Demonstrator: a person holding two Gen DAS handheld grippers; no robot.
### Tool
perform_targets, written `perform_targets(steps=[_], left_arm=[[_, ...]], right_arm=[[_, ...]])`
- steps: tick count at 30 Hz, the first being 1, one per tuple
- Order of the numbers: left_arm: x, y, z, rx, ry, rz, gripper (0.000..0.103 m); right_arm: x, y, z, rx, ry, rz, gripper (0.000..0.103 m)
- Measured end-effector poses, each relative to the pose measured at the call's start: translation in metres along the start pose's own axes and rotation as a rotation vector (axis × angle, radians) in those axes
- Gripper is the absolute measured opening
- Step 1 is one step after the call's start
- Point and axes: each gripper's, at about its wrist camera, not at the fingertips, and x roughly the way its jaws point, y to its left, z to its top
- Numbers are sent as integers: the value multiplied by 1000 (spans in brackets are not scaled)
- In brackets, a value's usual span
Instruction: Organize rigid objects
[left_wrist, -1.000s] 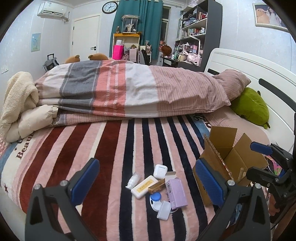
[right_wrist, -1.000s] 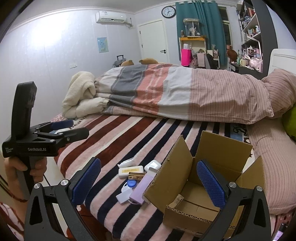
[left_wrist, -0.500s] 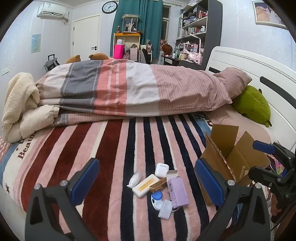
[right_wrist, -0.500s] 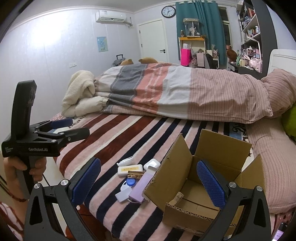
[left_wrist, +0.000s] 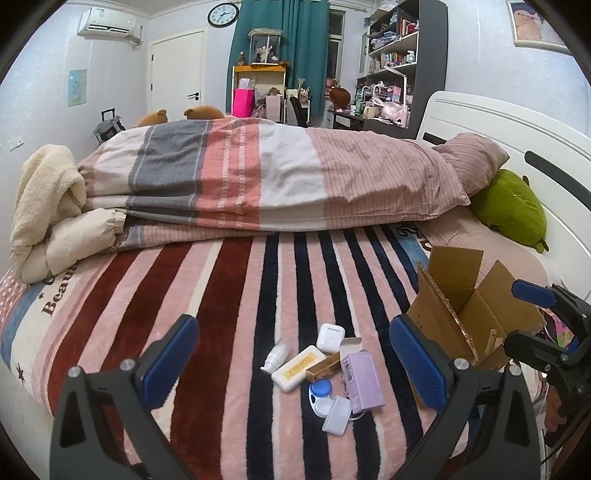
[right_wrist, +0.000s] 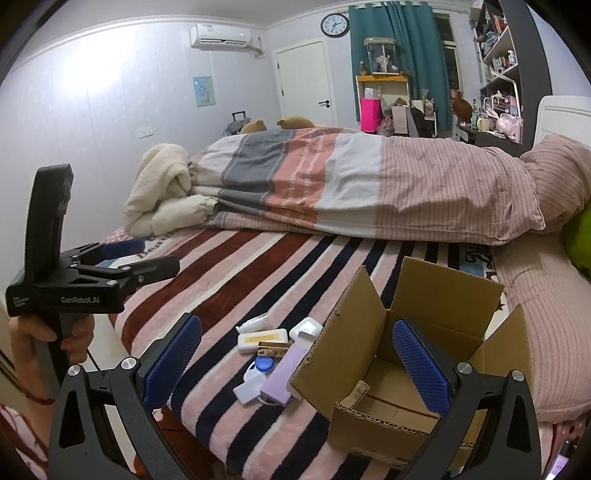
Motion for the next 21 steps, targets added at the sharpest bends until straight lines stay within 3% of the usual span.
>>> perform_targets(steps=[10,17,20,21], left_arm=[[-3,4,-1,-7,-17,-3,103],[-3,26,-3,-26,-44,-15,103],[2,44,-7,-50,-45,-17,103],[4,51,-9,-60,-47,-5,103]], right_arm=[[-1,3,0,6,-9,4,103],[7,32,4,-52,-17,20,103],[19,56,6,-105,-17,36,96],[24,63,5,-120,-15,46,89]])
